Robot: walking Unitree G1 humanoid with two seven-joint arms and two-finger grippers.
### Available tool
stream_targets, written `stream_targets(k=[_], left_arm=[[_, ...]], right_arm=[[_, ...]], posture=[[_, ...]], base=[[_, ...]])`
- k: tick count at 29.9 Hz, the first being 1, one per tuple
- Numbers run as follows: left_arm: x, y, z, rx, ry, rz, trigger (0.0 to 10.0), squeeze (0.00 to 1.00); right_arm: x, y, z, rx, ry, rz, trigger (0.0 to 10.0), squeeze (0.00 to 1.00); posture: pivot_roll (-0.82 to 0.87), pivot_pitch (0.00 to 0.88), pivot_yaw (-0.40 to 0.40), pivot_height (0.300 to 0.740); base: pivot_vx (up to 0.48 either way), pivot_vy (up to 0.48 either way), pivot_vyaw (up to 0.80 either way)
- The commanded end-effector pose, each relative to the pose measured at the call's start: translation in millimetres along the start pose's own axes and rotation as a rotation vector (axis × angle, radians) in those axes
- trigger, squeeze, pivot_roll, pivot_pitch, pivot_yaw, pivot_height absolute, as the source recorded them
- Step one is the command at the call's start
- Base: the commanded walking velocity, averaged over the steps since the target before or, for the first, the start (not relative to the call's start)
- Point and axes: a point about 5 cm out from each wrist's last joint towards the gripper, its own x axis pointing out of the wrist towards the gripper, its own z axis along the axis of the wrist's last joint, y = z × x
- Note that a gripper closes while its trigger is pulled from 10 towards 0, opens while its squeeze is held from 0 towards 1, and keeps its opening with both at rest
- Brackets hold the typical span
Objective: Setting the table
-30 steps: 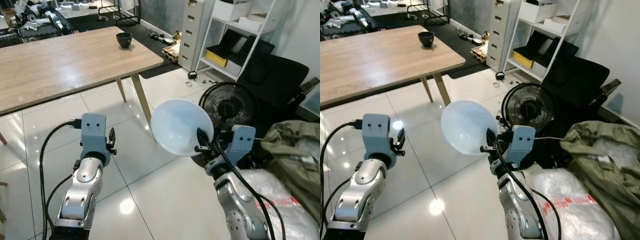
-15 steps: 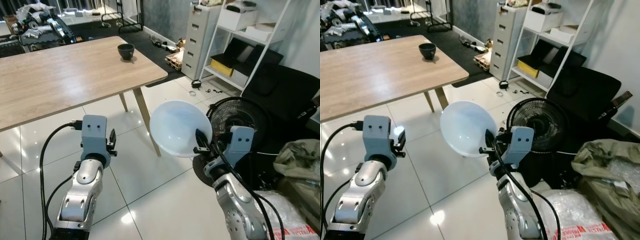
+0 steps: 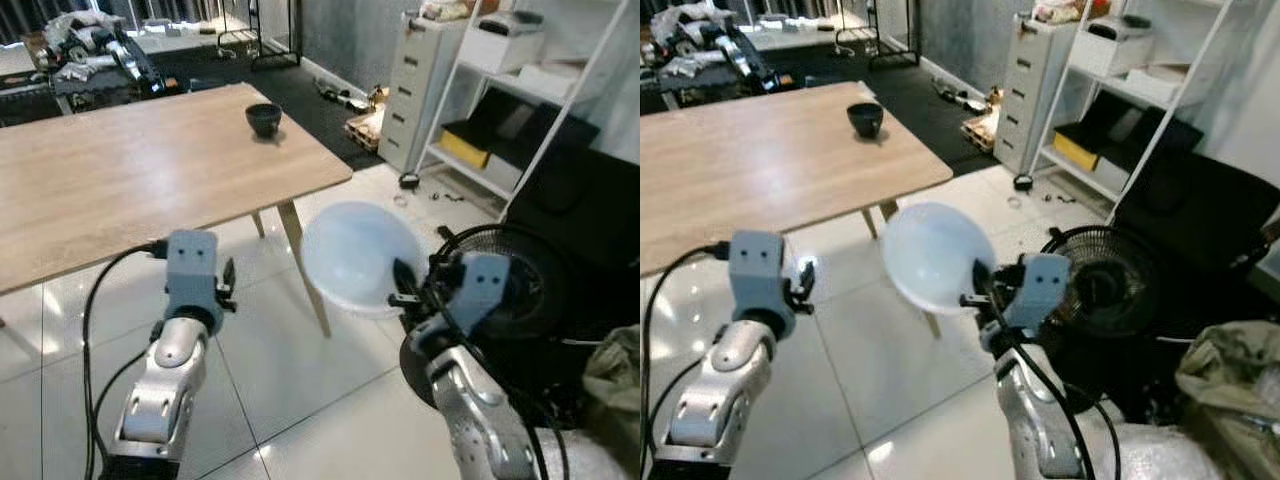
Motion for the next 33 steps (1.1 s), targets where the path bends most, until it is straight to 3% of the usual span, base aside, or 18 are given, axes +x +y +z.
stream_targets(k=[1,33], left_arm=[[-1.0,-1.5,-3.5,0.005,0.014,0.000,10.0,0.00],[-3.3,-2.4,-1.0,0.052,-0.016,-0.008,10.0,0.00]], right_arm=[[-1.4,-2.5,-0.1,-0.004,-0.001,-0.011,10.0,0.00],[0.0,-0.7,0.0,0.015,-0.002,-0.005,10.0,0.00]], posture=[[0.08,0.116,0.096,0.740],[0.09,0.125,0.098,0.740]], base=[[0.465,0.000,0.00],[0.465,0.000,0.00]])
